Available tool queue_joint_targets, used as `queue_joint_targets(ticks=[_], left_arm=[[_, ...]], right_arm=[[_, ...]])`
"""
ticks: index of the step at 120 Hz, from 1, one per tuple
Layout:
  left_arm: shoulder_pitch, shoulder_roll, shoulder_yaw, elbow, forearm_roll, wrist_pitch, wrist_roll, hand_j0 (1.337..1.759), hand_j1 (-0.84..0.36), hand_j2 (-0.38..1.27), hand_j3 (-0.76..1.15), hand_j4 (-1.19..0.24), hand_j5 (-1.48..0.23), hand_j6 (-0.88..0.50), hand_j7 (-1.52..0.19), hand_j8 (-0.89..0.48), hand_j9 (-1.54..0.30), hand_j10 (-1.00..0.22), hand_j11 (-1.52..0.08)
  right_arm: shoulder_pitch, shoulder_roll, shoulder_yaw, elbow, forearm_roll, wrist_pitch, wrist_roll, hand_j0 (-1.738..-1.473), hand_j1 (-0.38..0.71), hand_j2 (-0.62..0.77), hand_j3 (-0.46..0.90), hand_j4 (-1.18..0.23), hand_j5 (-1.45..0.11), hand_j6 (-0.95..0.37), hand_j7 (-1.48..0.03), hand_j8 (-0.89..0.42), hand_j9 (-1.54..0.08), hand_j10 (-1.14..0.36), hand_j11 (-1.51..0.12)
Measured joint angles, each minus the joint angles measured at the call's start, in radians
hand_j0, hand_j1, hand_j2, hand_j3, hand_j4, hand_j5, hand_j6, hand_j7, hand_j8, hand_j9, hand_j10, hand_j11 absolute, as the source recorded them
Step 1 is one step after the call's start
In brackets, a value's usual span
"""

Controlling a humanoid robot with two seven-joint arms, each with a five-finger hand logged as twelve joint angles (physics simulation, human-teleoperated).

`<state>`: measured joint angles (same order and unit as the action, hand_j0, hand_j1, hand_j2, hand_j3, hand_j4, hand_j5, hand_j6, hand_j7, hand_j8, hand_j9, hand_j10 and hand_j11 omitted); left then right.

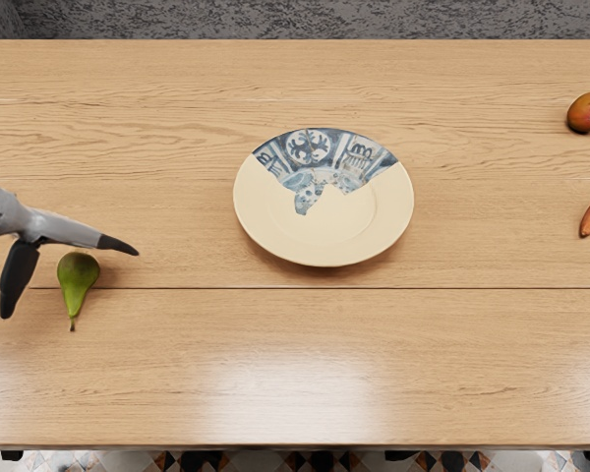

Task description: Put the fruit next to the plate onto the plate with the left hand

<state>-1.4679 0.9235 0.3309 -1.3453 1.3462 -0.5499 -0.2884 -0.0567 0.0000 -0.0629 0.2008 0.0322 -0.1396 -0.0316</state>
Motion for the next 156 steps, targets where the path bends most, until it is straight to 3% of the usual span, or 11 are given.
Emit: queue_joint_targets(ticks=[46,73,156], left_arm=[[0.043,-0.012,0.048,0.017,0.016,0.263,0.03,1.658,0.35,0.0,0.0,-0.01,0.0,-0.01,0.0,-0.01,0.0,-0.01,0.0],[0.052,-0.014,0.14,0.018,0.04,0.407,0.033,1.658,0.34,0.0,0.0,-0.02,-0.02,-0.02,-0.02,-0.02,-0.02,-0.02,-0.02],[0.12,-0.072,0.182,0.055,0.045,0.574,0.033,1.658,0.2,0.03,0.0,-0.13,-0.16,-0.13,-0.16,-0.13,-0.16,-0.13,-0.16]], right_arm=[[0.0,0.0,0.0,0.0,0.0,0.0,0.0,-1.658,-0.31,-0.01,0.0,-0.03,-0.04,-0.03,-0.04,-0.03,-0.04,-0.03,-0.04],[0.0,0.0,0.0,0.0,0.0,0.0,0.0,-1.658,-0.31,-0.01,0.0,-0.03,-0.04,-0.03,-0.04,-0.03,-0.04,-0.03,-0.04],[0.0,0.0,0.0,0.0,0.0,0.0,0.0,-1.658,-0.31,-0.01,0.0,-0.03,-0.04,-0.03,-0.04,-0.03,-0.04,-0.03,-0.04]])
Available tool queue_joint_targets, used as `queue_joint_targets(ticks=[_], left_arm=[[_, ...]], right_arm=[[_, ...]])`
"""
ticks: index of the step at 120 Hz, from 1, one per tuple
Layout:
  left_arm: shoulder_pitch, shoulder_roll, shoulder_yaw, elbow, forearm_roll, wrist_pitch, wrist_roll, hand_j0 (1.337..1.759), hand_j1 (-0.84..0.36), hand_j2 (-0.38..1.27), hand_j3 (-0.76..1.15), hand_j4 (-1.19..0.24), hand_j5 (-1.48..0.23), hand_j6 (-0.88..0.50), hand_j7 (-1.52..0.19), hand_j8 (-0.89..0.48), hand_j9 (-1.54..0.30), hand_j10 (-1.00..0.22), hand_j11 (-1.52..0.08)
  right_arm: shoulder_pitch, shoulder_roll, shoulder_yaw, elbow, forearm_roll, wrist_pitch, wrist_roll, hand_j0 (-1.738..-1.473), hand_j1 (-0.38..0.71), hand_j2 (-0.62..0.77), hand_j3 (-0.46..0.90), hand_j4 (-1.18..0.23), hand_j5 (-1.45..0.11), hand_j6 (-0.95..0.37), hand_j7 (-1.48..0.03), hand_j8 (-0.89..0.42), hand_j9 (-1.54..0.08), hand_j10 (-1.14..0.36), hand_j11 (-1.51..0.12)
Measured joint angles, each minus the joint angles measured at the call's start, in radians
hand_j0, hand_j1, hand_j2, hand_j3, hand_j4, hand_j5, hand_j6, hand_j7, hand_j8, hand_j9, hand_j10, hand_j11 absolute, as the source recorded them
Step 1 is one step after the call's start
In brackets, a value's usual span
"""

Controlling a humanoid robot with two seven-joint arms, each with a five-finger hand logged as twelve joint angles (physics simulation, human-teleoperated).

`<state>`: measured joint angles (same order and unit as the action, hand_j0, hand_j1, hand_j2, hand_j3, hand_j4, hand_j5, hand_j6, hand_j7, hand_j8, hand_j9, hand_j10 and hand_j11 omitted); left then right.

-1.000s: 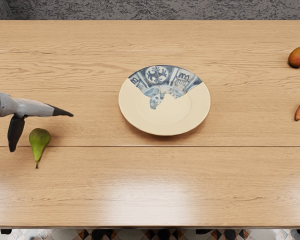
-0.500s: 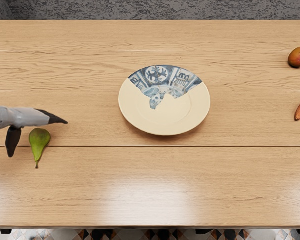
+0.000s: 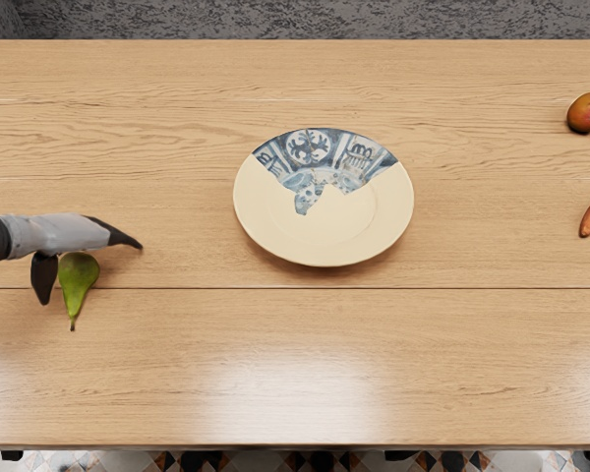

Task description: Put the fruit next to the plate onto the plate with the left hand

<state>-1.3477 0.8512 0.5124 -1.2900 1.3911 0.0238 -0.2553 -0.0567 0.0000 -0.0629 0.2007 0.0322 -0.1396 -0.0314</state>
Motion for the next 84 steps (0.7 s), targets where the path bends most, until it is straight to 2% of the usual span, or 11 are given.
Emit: queue_joint_targets(ticks=[42,84], left_arm=[[0.055,0.044,-0.02,-0.019,0.0,0.099,-0.009,1.658,0.18,0.03,0.0,-0.15,-0.19,-0.15,-0.19,-0.15,-0.19,-0.15,-0.19],[0.073,0.116,-0.021,-0.108,0.0,0.132,-0.013,1.658,0.16,0.04,0.0,-0.17,-0.21,-0.17,-0.21,-0.17,-0.21,-0.17,-0.21]], right_arm=[[0.0,0.0,0.0,0.0,0.0,0.0,0.0,-1.658,-0.31,-0.01,0.0,-0.03,-0.04,-0.03,-0.04,-0.03,-0.04,-0.03,-0.04],[0.0,0.0,0.0,0.0,0.0,0.0,0.0,-1.658,-0.31,-0.01,0.0,-0.03,-0.04,-0.03,-0.04,-0.03,-0.04,-0.03,-0.04]])
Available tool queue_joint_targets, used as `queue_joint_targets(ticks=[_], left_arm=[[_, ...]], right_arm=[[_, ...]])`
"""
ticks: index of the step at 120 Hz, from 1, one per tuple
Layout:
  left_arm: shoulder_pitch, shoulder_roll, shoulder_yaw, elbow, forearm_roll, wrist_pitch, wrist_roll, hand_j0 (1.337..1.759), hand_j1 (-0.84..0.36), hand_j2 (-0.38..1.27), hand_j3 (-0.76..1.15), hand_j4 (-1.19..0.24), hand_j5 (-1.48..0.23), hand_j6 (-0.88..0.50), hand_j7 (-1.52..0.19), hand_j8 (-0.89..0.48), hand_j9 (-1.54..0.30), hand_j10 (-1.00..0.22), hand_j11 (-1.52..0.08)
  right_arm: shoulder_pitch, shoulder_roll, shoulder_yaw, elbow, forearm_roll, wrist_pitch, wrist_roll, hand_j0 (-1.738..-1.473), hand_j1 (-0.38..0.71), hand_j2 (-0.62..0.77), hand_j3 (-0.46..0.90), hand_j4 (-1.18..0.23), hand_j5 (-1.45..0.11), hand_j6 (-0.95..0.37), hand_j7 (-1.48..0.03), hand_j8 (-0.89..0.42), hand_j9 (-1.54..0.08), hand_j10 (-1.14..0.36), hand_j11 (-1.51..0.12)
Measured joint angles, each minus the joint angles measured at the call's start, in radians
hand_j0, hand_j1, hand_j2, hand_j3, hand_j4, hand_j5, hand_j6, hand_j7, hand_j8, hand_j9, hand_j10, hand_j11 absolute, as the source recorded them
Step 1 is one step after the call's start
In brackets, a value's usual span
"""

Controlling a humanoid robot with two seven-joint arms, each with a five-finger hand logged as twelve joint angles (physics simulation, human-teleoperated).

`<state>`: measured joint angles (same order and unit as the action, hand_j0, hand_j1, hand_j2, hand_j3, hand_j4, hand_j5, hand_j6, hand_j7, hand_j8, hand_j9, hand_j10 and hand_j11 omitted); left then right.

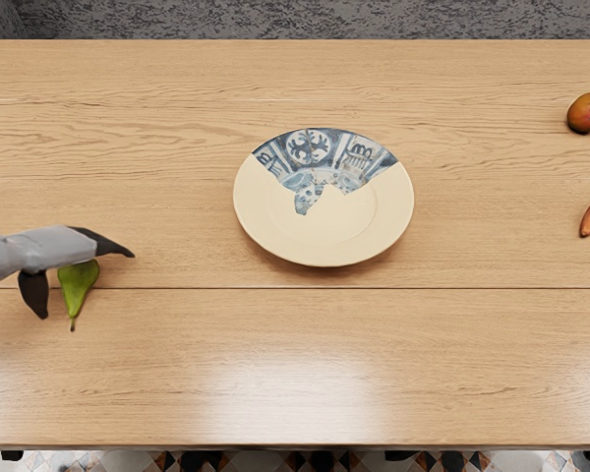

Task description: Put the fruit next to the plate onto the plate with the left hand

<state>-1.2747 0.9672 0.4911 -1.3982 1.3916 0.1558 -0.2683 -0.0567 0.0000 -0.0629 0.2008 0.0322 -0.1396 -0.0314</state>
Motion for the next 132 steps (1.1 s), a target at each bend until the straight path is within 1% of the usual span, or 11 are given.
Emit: queue_joint_targets(ticks=[60,87,100,107,112,114,118,124,126,130,132], left_arm=[[0.006,-0.002,-0.022,-0.013,-0.002,0.006,0.0,1.658,-0.01,0.07,0.0,-0.31,-0.4,-0.31,-0.4,-0.31,-0.4,-0.31,-0.4],[0.013,-0.003,-0.026,-0.008,-0.008,0.006,0.0,1.658,-0.09,0.19,0.0,-0.37,-0.48,-0.37,-0.48,-0.37,-0.48,-0.37,-0.48],[0.024,-0.016,-0.026,0.004,-0.008,0.007,0.001,1.657,-0.08,0.17,0.0,-0.38,-0.5,-0.39,-0.5,-0.39,-0.5,-0.39,-0.5],[0.027,-0.025,-0.027,0.013,-0.007,0.007,0.001,1.658,-0.07,0.24,0.0,-0.39,-0.51,-0.39,-0.5,-0.39,-0.5,-0.39,-0.5],[0.03,-0.031,-0.027,0.019,-0.007,0.007,0.0,1.657,-0.05,0.22,0.0,-0.39,-0.51,-0.38,-0.52,-0.39,-0.51,-0.39,-0.5],[0.032,-0.032,-0.027,0.021,-0.007,0.007,0.0,1.657,-0.04,0.2,0.0,-0.4,-0.51,-0.33,-0.59,-0.4,-0.5,-0.39,-0.5],[0.035,-0.037,-0.028,0.025,-0.007,0.009,0.0,1.657,-0.01,0.17,0.0,-0.4,-0.5,-0.27,-0.7,-0.34,-0.6,-0.4,-0.51],[0.036,-0.037,-0.028,0.03,-0.006,0.008,-0.007,1.656,-0.02,0.16,0.01,-0.41,-0.5,-0.28,-0.68,-0.32,-0.63,-0.4,-0.51],[0.037,-0.037,-0.028,0.031,-0.006,0.008,-0.008,1.654,-0.02,0.17,-0.01,-0.41,-0.5,-0.27,-0.75,-0.32,-0.64,-0.4,-0.51],[0.04,-0.034,-0.029,0.034,-0.006,0.009,-0.016,1.659,-0.03,0.14,0.03,-0.41,-0.49,-0.24,-0.79,-0.28,-0.69,-0.4,-0.51],[0.041,-0.033,-0.029,0.036,-0.005,0.009,-0.016,1.652,-0.01,0.12,-0.01,-0.41,-0.49,-0.24,-0.78,-0.28,-0.66,-0.4,-0.51]], right_arm=[[0.0,0.0,0.0,0.0,0.0,0.0,-0.001,-1.658,-0.31,-0.01,0.0,-0.03,-0.04,-0.03,-0.04,-0.03,-0.04,-0.03,-0.04],[0.0,0.0,0.0,0.0,0.0,0.0,0.0,-1.658,-0.31,-0.01,0.0,-0.03,-0.04,-0.03,-0.04,-0.03,-0.04,-0.03,-0.04],[0.0,0.0,0.0,0.0,0.0,0.0,0.0,-1.658,-0.31,-0.01,0.0,-0.03,-0.04,-0.03,-0.04,-0.03,-0.04,-0.03,-0.04],[0.0,0.0,0.0,0.0,0.0,0.0,0.0,-1.658,-0.31,-0.01,0.0,-0.03,-0.04,-0.03,-0.04,-0.03,-0.04,-0.03,-0.04],[0.0,0.0,0.0,0.0,0.0,0.0,0.0,-1.658,-0.31,-0.01,0.0,-0.03,-0.04,-0.03,-0.04,-0.03,-0.04,-0.03,-0.04],[0.0,0.0,0.0,0.0,0.0,0.0,0.0,-1.658,-0.31,-0.01,0.0,-0.03,-0.04,-0.03,-0.04,-0.03,-0.04,-0.03,-0.04],[0.0,0.0,0.0,0.0,0.0,0.0,-0.001,-1.658,-0.31,-0.01,0.0,-0.03,-0.04,-0.03,-0.04,-0.03,-0.04,-0.03,-0.04],[0.0,0.0,0.0,0.0,0.0,0.0,-0.001,-1.658,-0.31,-0.01,0.0,-0.03,-0.04,-0.03,-0.04,-0.03,-0.04,-0.03,-0.04],[0.0,0.0,0.0,0.0,0.0,0.0,-0.001,-1.658,-0.31,-0.01,0.0,-0.03,-0.04,-0.03,-0.04,-0.03,-0.04,-0.03,-0.04],[0.0,0.0,0.0,0.0,0.0,0.0,-0.001,-1.658,-0.31,-0.01,0.0,-0.03,-0.04,-0.03,-0.04,-0.03,-0.04,-0.03,-0.04],[0.0,0.0,0.0,0.0,0.0,0.0,-0.001,-1.658,-0.31,-0.01,0.0,-0.03,-0.04,-0.03,-0.04,-0.03,-0.04,-0.03,-0.04]])
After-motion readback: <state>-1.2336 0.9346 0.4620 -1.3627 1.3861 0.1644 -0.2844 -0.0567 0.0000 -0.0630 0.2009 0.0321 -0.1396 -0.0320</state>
